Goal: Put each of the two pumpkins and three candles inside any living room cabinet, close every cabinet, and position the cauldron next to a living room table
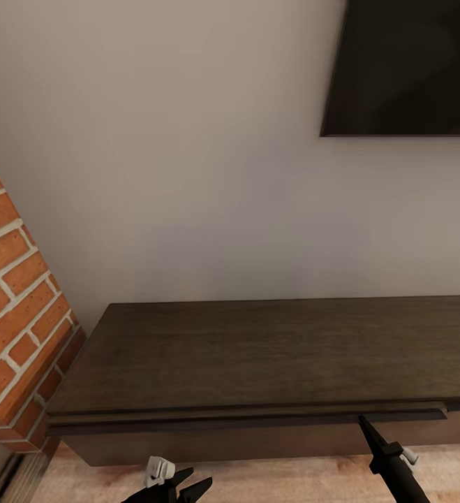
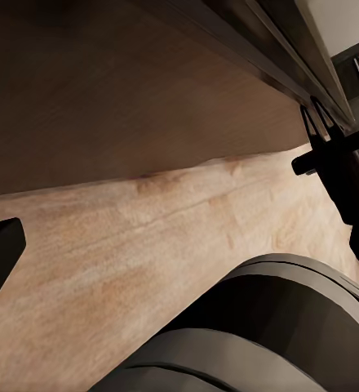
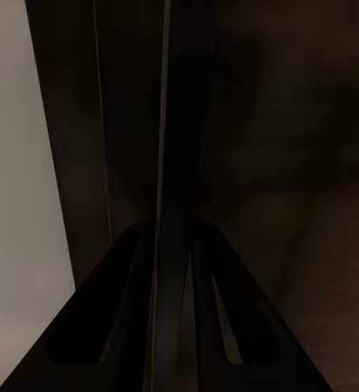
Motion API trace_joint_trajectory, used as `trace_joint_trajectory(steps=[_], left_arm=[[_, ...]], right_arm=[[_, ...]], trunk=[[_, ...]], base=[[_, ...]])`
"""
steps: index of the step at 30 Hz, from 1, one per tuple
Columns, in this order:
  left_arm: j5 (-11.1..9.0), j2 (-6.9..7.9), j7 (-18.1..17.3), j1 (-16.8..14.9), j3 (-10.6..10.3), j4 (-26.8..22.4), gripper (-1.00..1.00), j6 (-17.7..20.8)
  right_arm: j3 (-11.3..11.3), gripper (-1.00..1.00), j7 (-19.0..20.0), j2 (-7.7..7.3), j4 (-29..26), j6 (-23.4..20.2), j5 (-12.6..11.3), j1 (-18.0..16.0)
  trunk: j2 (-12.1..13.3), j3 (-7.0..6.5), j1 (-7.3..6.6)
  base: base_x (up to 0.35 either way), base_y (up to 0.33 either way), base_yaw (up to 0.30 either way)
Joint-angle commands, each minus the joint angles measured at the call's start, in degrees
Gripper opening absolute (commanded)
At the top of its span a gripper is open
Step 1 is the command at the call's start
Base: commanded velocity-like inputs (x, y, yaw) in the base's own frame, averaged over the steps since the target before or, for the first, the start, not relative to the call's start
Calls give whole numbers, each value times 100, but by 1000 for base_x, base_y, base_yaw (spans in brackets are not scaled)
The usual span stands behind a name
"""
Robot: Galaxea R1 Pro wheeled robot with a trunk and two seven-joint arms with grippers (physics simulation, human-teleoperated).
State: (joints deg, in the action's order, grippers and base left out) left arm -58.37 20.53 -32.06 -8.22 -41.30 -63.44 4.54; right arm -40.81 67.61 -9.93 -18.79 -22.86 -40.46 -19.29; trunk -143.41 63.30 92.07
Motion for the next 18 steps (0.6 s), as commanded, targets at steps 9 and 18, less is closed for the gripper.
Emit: trace_joint_trajectory(steps=[9, 18], left_arm=[[-60, 3, -10, -5, -9, -2, 100, 47], [-60, 4, -10, -5, -9, -2, 100, 47]], right_arm=[[4, -100, 80, -2, -11, -134, -102, -5], [3, -100, 77, -8, -30, -140, -102, -5]], trunk=[[-3, 4, -2], [-3, 4, -2]], base=[[0, 0, 0], [0, 0, 0]])
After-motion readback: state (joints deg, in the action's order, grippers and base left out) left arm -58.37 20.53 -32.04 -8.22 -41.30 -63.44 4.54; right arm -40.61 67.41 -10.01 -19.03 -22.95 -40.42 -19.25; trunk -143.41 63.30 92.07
